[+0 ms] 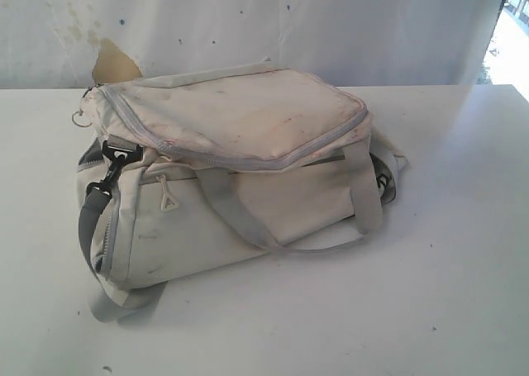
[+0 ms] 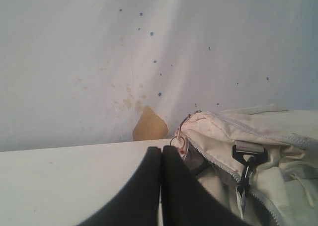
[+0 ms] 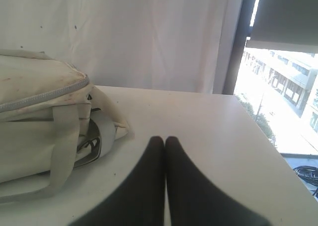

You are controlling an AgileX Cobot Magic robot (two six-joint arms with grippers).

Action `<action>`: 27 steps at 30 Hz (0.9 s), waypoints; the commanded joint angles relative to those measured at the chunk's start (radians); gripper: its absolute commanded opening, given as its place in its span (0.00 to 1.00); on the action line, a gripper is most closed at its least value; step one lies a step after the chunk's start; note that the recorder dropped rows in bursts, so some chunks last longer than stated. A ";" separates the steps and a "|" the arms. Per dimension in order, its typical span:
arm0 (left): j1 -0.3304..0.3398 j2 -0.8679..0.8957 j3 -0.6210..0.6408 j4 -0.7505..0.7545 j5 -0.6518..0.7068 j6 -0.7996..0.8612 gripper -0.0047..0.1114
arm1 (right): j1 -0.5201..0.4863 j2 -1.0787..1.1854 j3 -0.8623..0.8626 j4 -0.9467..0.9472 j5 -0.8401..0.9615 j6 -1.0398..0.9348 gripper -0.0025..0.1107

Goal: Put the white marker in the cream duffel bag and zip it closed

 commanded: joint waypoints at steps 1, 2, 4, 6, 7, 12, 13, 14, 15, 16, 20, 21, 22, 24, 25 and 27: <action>-0.005 -0.003 0.005 -0.002 -0.006 -0.003 0.04 | -0.006 -0.004 0.005 0.004 0.001 -0.002 0.02; -0.005 -0.003 0.005 -0.002 -0.006 -0.003 0.04 | -0.006 -0.004 0.005 0.004 0.001 -0.002 0.02; -0.005 -0.003 0.005 -0.002 -0.006 -0.003 0.04 | -0.006 -0.004 0.005 0.004 0.001 -0.002 0.02; -0.005 -0.003 0.005 -0.002 -0.006 -0.003 0.04 | -0.006 -0.004 0.005 0.004 0.001 -0.002 0.02; -0.005 -0.003 0.005 -0.002 -0.006 -0.003 0.04 | -0.006 -0.004 0.005 0.004 0.001 -0.002 0.02; -0.003 -0.003 0.005 -0.002 -0.008 -0.001 0.04 | -0.006 -0.004 0.005 0.004 0.001 -0.002 0.02; -0.002 -0.003 0.005 0.006 -0.010 0.009 0.04 | -0.006 -0.004 0.005 0.004 0.001 -0.002 0.02; 0.002 -0.003 0.005 0.006 -0.023 0.014 0.04 | -0.006 -0.004 0.005 0.004 0.001 -0.002 0.02; 0.007 -0.003 0.005 0.006 -0.030 0.010 0.04 | -0.006 -0.004 0.005 0.004 0.001 -0.002 0.02; 0.016 -0.003 0.005 0.004 -0.030 -0.002 0.04 | -0.006 -0.004 0.005 0.004 0.001 -0.002 0.02; 0.058 -0.003 0.005 0.004 -0.028 -0.062 0.04 | -0.006 -0.004 0.005 0.004 0.001 -0.002 0.02; 0.067 -0.003 0.005 0.004 -0.026 -0.068 0.04 | -0.006 -0.004 0.005 0.004 0.001 -0.002 0.02; 0.077 -0.003 0.005 0.004 -0.022 -0.068 0.04 | -0.006 -0.004 0.005 0.004 0.001 -0.002 0.02; 0.088 -0.003 0.005 0.004 -0.006 -0.070 0.04 | -0.006 -0.004 0.005 0.004 0.001 -0.002 0.02; 0.088 -0.003 0.005 0.004 -0.006 -0.070 0.04 | -0.006 -0.004 0.005 0.004 0.001 -0.002 0.02; 0.088 -0.003 0.005 0.004 0.015 -0.070 0.04 | -0.006 -0.004 0.005 0.004 0.001 -0.002 0.02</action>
